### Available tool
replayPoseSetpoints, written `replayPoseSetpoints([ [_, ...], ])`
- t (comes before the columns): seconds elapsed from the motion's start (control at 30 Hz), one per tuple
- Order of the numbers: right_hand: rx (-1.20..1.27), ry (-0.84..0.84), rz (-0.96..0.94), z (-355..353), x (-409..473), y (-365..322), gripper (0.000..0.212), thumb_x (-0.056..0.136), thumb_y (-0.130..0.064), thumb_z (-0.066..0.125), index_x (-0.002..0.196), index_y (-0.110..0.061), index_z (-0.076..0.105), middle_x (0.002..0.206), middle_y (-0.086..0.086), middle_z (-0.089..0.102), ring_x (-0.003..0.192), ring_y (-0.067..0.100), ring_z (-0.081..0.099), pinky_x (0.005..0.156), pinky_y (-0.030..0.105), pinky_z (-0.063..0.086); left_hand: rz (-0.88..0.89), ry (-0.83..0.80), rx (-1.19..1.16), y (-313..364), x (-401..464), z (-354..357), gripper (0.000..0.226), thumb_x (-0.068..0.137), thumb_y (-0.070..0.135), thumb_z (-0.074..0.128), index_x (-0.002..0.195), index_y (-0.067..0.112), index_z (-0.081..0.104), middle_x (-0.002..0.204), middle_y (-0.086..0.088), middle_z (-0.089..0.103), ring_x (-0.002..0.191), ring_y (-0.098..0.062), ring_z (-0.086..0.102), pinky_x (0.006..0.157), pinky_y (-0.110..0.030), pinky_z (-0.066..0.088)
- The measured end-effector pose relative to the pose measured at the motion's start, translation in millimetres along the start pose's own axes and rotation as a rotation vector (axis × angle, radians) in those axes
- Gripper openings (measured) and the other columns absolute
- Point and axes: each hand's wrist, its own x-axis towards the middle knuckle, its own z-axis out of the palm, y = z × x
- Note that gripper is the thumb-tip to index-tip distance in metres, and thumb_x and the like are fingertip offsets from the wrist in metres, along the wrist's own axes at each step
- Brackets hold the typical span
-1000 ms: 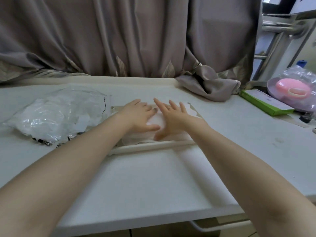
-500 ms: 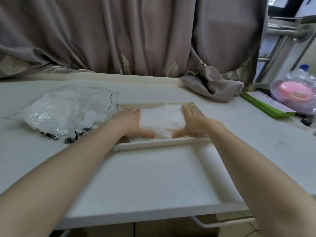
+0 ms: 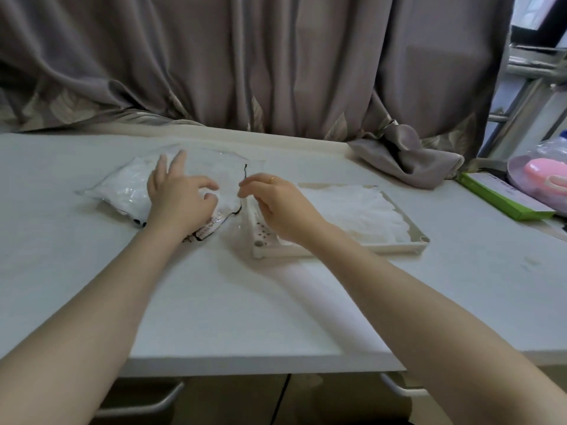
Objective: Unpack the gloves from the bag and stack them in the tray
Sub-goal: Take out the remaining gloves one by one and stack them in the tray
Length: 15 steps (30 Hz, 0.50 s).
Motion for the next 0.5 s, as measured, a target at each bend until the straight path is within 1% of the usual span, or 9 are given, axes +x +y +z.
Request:
replayPoseSetpoints([
  [0.07, -0.008, -0.077, 0.031, 18.3, 14.5, -9.5, 0.042, 0.084, 0.015, 0.041, 0.116, -0.003, 0.063, 0.132, 0.012, 0.054, 0.117, 0.029, 0.054, 0.095, 0.029, 0.040, -0.080, -0.071, -0.169, -15.6, 4.0, -1.8, 0.033, 0.085, 0.013, 0.055, 0.115, 0.020, 0.065, 0.156, -0.004, 0.018, 0.140, -0.023, 0.023, 0.111, -0.031, 0.019],
  [0.1, -0.001, -0.144, 0.064, 28.3, 20.8, -11.8, 0.040, 0.087, 0.012, 0.042, 0.118, -0.005, 0.061, 0.135, 0.011, 0.052, 0.119, 0.028, 0.052, 0.096, 0.030, 0.039, -0.085, -0.075, -0.218, -20.2, 5.1, -2.5, 0.036, 0.085, 0.011, 0.054, 0.119, 0.019, 0.062, 0.155, -0.003, 0.021, 0.138, -0.022, 0.028, 0.108, -0.028, 0.023],
  [0.2, 0.063, -0.221, 0.257, 46.2, 33.6, -16.6, 0.034, 0.091, -0.002, 0.049, 0.124, -0.010, 0.056, 0.131, 0.010, 0.055, 0.116, 0.027, 0.053, 0.093, 0.032, 0.042, -0.037, -0.035, -0.267, -25.7, 10.6, -0.5, 0.035, 0.084, 0.005, 0.054, 0.116, 0.015, 0.064, 0.150, -0.001, 0.031, 0.135, -0.018, 0.033, 0.099, -0.016, 0.023],
  [0.27, 0.073, -0.224, 0.370, 53.9, 41.4, -17.3, 0.044, 0.089, -0.013, 0.059, 0.131, -0.013, 0.047, 0.128, 0.008, 0.056, 0.114, 0.025, 0.054, 0.087, 0.030, 0.042, 0.014, -0.055, -0.272, -27.7, 11.9, 3.5, 0.035, 0.082, -0.001, 0.052, 0.112, 0.013, 0.066, 0.146, 0.000, 0.037, 0.132, -0.016, 0.036, 0.092, -0.009, 0.022],
  [0.33, 0.002, -0.264, 0.391, 61.7, 50.2, -19.7, 0.054, 0.087, -0.020, 0.062, 0.137, -0.017, 0.040, 0.123, 0.007, 0.058, 0.111, 0.025, 0.055, 0.081, 0.032, 0.043, 0.083, -0.105, -0.277, -28.6, 13.8, 8.4, 0.042, 0.079, -0.007, 0.048, 0.112, 0.013, 0.065, 0.141, 0.000, 0.044, 0.129, -0.016, 0.040, 0.091, -0.007, 0.023],
  [0.37, -0.065, -0.267, 0.383, 65.3, 53.6, -21.4, 0.051, 0.088, -0.021, 0.059, 0.136, -0.019, 0.042, 0.117, 0.007, 0.061, 0.107, 0.026, 0.057, 0.076, 0.033, 0.044, 0.108, -0.113, -0.285, -27.5, 14.2, 10.1, 0.046, 0.078, -0.010, 0.045, 0.113, 0.013, 0.065, 0.137, -0.001, 0.049, 0.126, -0.017, 0.043, 0.090, -0.006, 0.024],
  [0.4, -0.118, -0.251, 0.376, 68.1, 55.1, -22.8, 0.042, 0.089, -0.018, 0.055, 0.130, -0.019, 0.048, 0.110, 0.008, 0.063, 0.102, 0.027, 0.059, 0.071, 0.032, 0.043, 0.124, -0.123, -0.300, -26.0, 13.4, 11.4, 0.048, 0.077, -0.011, 0.044, 0.113, 0.013, 0.064, 0.132, -0.002, 0.053, 0.123, -0.017, 0.046, 0.089, -0.007, 0.026],
  [0.47, -0.112, -0.170, 0.385, 69.4, 56.0, -22.2, 0.025, 0.088, -0.010, 0.047, 0.106, -0.014, 0.064, 0.087, 0.007, 0.063, 0.084, 0.028, 0.058, 0.061, 0.028, 0.037, 0.142, -0.145, -0.300, -25.1, 13.2, 12.8, 0.049, 0.077, -0.010, 0.045, 0.116, 0.015, 0.063, 0.127, -0.001, 0.056, 0.118, -0.018, 0.049, 0.093, -0.015, 0.033],
  [0.5, -0.037, -0.107, 0.400, 67.4, 54.4, -19.8, 0.022, 0.087, -0.007, 0.045, 0.092, -0.012, 0.065, 0.073, 0.005, 0.058, 0.075, 0.027, 0.054, 0.057, 0.028, 0.033, 0.140, -0.161, -0.283, -25.7, 13.3, 13.1, 0.049, 0.078, -0.007, 0.047, 0.118, 0.017, 0.062, 0.127, -0.001, 0.056, 0.118, -0.019, 0.049, 0.097, -0.024, 0.037],
])
